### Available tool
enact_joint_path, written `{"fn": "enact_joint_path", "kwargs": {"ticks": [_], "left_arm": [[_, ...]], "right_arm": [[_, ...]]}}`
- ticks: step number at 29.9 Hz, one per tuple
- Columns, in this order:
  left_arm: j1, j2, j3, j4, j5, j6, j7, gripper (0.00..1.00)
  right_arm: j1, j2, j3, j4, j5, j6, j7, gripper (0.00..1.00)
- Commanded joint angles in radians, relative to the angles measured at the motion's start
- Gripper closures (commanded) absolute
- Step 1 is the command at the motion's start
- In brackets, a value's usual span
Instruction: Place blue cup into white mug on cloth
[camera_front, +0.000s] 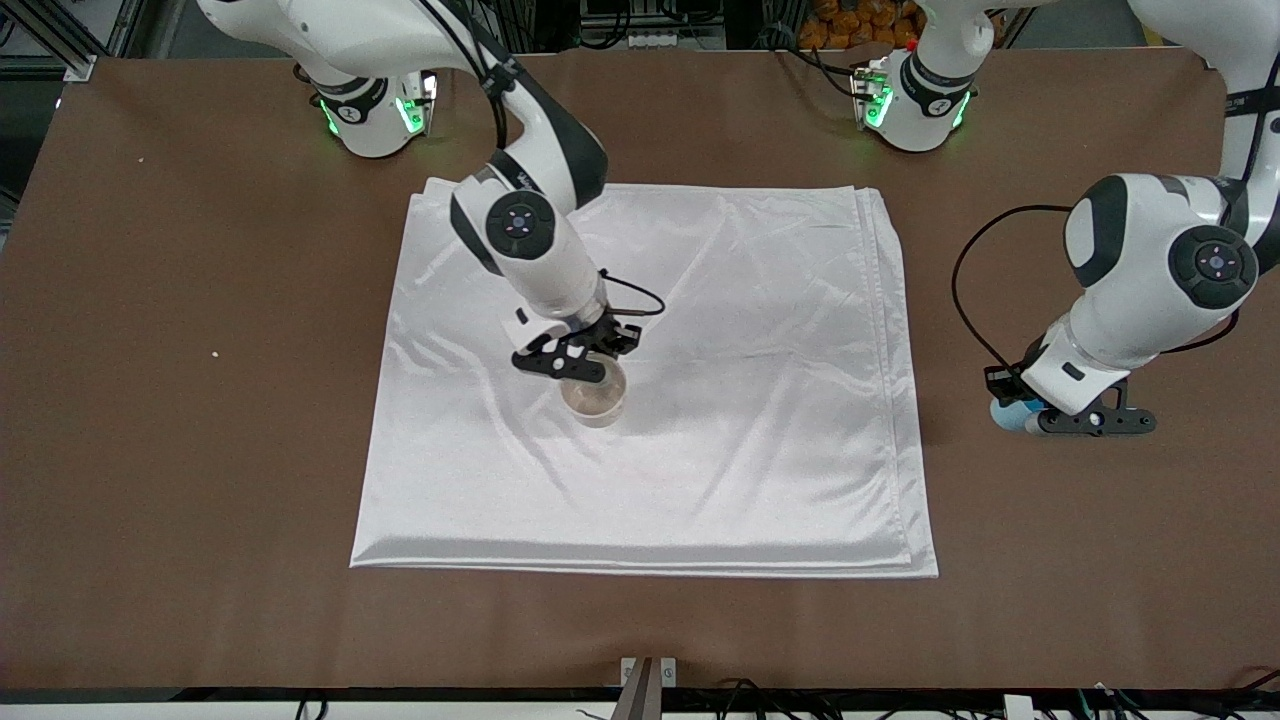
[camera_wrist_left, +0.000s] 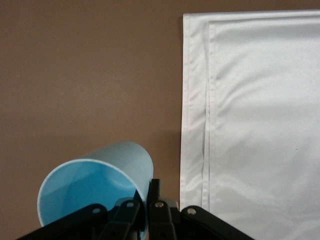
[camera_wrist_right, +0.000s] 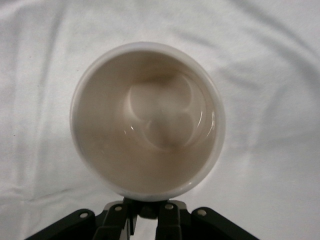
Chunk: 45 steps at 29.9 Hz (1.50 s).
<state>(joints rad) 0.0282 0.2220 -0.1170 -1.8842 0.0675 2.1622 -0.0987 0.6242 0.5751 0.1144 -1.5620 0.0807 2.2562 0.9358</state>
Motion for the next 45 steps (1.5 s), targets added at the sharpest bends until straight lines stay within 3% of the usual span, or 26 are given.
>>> {"fn": "enact_joint_path", "kwargs": {"ticks": [1,11,29,30,34,35,36,45], "left_arm": [[0.006,-0.053,-0.009,0.033,0.029,-0.094,-0.001,1.0],[0.001,-0.084,-0.042,0.091,0.029,-0.186,-0.016,1.0],[-0.004,-0.082,-0.127,0.105,0.029,-0.196,-0.108,1.0],[-0.004,-0.082,-0.131,0.105,0.029,-0.196,-0.108,1.0],[-0.004,-0.079,-0.162,0.103,0.029,-0.208,-0.118,1.0],[-0.004,-0.078,-0.165,0.103,0.029,-0.214,-0.125,1.0],[-0.004,-0.076,-0.167,0.105,0.029,-0.216,-0.13,1.0],[-0.027,-0.072,-0.17,0.103,0.029,-0.217,-0.138,1.0]], "right_arm": [[0.054,0.1,-0.009,0.112,0.008,0.012,0.087,1.0],[0.114,0.152,-0.01,0.112,0.001,0.088,0.089,1.0],[0.167,0.189,-0.012,0.109,-0.004,0.114,0.083,1.0],[0.167,0.19,-0.012,0.109,-0.006,0.114,0.083,0.92],[0.167,0.189,-0.012,0.109,-0.012,0.112,0.086,0.42],[0.166,0.187,-0.012,0.109,-0.012,0.112,0.086,0.28],[0.166,0.186,-0.013,0.109,-0.012,0.112,0.086,0.0],[0.161,0.155,-0.016,0.109,-0.015,0.095,0.078,0.0]]}}
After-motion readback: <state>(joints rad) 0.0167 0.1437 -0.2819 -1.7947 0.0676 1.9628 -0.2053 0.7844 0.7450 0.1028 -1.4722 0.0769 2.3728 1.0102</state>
